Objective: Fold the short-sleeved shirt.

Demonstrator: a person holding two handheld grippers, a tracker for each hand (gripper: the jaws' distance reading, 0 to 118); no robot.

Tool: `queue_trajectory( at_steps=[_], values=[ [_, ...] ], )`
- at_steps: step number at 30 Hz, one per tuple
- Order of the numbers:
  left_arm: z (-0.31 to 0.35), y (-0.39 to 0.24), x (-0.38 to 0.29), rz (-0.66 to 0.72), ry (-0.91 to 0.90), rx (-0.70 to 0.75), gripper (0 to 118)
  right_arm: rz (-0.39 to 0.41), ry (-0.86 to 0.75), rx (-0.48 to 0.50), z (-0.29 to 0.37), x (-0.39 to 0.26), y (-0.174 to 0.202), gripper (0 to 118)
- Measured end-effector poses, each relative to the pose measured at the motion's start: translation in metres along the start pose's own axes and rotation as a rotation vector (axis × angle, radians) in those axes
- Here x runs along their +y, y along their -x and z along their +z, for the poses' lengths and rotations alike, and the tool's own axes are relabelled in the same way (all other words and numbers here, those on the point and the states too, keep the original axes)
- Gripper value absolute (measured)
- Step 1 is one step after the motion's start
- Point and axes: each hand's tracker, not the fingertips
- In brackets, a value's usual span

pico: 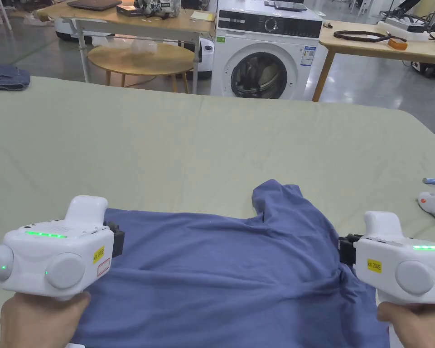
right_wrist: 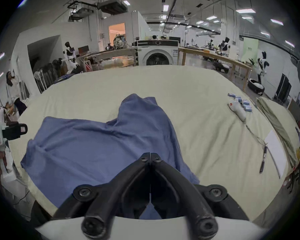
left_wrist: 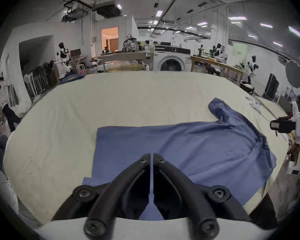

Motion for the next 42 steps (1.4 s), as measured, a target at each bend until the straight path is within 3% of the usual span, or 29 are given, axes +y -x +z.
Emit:
queue_trajectory(
  at_steps=[1, 8, 11, 13, 16, 17, 20, 21, 22, 23, 24, 25, 28, 31, 33, 35, 40, 42],
  values=[
    [-0.003, 0.000, 0.002, -0.003, 0.011, -0.003, 0, 0.007, 0.008, -0.009, -0.007, 0.007, 0.001, 118],
    [-0.012, 0.007, 0.010, -0.001, 0.018, 0.015, 0, -0.019, 0.145, 0.026, -0.083, 0.065, -0.035, 118],
    [-0.017, 0.015, 0.010, -0.005, 0.028, 0.031, 0, -0.018, 0.240, -0.015, -0.125, 0.084, -0.046, 116],
    [-0.020, 0.021, 0.008, 0.000, 0.043, 0.043, 0, -0.051, 0.299, 0.004, -0.147, 0.088, -0.045, 97],
    [-0.021, 0.030, 0.003, 0.015, 0.060, 0.054, 0, -0.111, 0.387, 0.005, -0.177, 0.092, -0.056, 17],
    [-0.022, 0.034, 0.001, 0.017, 0.067, 0.058, 0, -0.113, 0.412, 0.000, -0.182, 0.088, -0.054, 0],
    [-0.024, 0.046, -0.006, 0.023, 0.085, 0.060, 3, -0.034, 0.444, -0.037, -0.188, 0.088, -0.054, 0],
    [-0.026, 0.050, -0.008, 0.029, 0.095, 0.074, 19, -0.018, 0.424, -0.035, -0.186, 0.085, -0.050, 0],
    [-0.027, 0.054, -0.009, 0.034, 0.100, 0.072, 49, -0.058, 0.394, 0.000, -0.183, 0.087, -0.048, 0],
    [-0.029, 0.060, -0.009, 0.053, 0.106, 0.060, 93, -0.072, 0.387, -0.002, -0.180, 0.090, -0.048, 0],
    [-0.032, 0.065, -0.007, 0.066, 0.106, 0.056, 107, -0.074, 0.373, 0.006, -0.176, 0.092, -0.048, 0],
    [-0.036, 0.071, -0.002, 0.066, 0.114, 0.050, 109, -0.052, 0.352, 0.011, -0.156, 0.087, -0.033, 0],
    [-0.061, 0.088, 0.023, 0.071, 0.203, 0.036, 109, -0.028, 0.314, 0.011, -0.136, 0.088, -0.022, 0],
    [-0.090, 0.111, 0.057, 0.212, 0.237, -0.051, 108, -0.029, 0.305, 0.019, -0.129, 0.089, -0.019, 0],
    [-0.118, 0.124, 0.075, 0.199, 0.311, -0.028, 96, -0.029, 0.309, 0.011, -0.129, 0.090, -0.020, 0],
    [-0.144, 0.136, 0.086, 0.216, 0.365, -0.023, 73, -0.043, 0.305, 0.002, -0.126, 0.089, -0.020, 0],
    [-0.192, 0.155, 0.094, 0.257, 0.529, -0.068, 65, -0.101, 0.305, 0.014, -0.132, 0.088, -0.030, 0],
    [-0.184, 0.144, 0.092, 0.254, 0.502, -0.044, 43, -0.098, 0.312, 0.015, -0.138, 0.088, -0.035, 0]
  ],
)
